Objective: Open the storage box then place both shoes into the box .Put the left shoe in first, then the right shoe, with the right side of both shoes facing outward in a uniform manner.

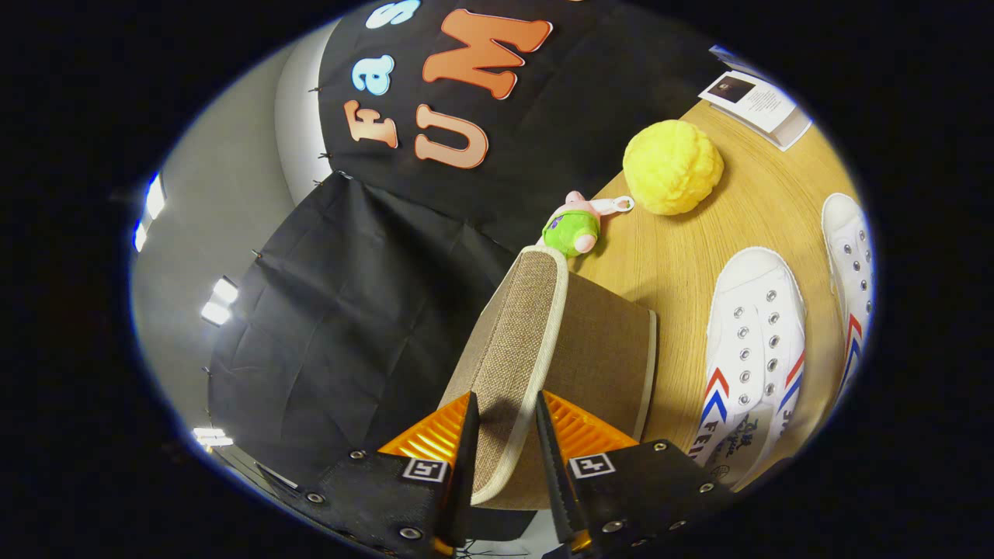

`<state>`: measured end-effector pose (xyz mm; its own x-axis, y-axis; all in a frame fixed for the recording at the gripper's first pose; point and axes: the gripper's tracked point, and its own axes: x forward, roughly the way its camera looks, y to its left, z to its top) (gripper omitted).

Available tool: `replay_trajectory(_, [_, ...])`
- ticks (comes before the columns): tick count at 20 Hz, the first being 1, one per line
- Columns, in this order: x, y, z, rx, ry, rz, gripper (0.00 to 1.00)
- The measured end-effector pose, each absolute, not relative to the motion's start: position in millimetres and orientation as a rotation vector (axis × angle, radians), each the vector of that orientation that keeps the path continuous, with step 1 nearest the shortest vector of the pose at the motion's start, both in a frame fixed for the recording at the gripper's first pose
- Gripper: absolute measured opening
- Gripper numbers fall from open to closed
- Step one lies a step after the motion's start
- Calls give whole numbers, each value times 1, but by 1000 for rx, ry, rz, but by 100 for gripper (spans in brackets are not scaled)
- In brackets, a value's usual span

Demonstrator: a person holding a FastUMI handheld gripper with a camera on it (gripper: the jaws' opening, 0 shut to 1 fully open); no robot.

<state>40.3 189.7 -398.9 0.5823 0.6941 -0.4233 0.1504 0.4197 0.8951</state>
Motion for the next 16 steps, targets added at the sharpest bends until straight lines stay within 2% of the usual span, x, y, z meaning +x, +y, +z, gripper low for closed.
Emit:
replay_trajectory(3, [46, 183, -402, 1088, 898, 366, 21])
replay_trajectory(7, [48, 191, -381, 1135, 859, 426, 11])
replay_trajectory(10, [44, 198, -390, 1101, 884, 431, 12])
replay_trajectory(12, [39, 207, -390, 1138, 907, 457, 31])
replay_trajectory(13, [38, 211, -391, 1150, 913, 469, 49])
replay_trajectory(15, [32, 217, -402, 1119, 946, 482, 76])
replay_trajectory(16, [30, 220, -405, 1110, 952, 488, 82])
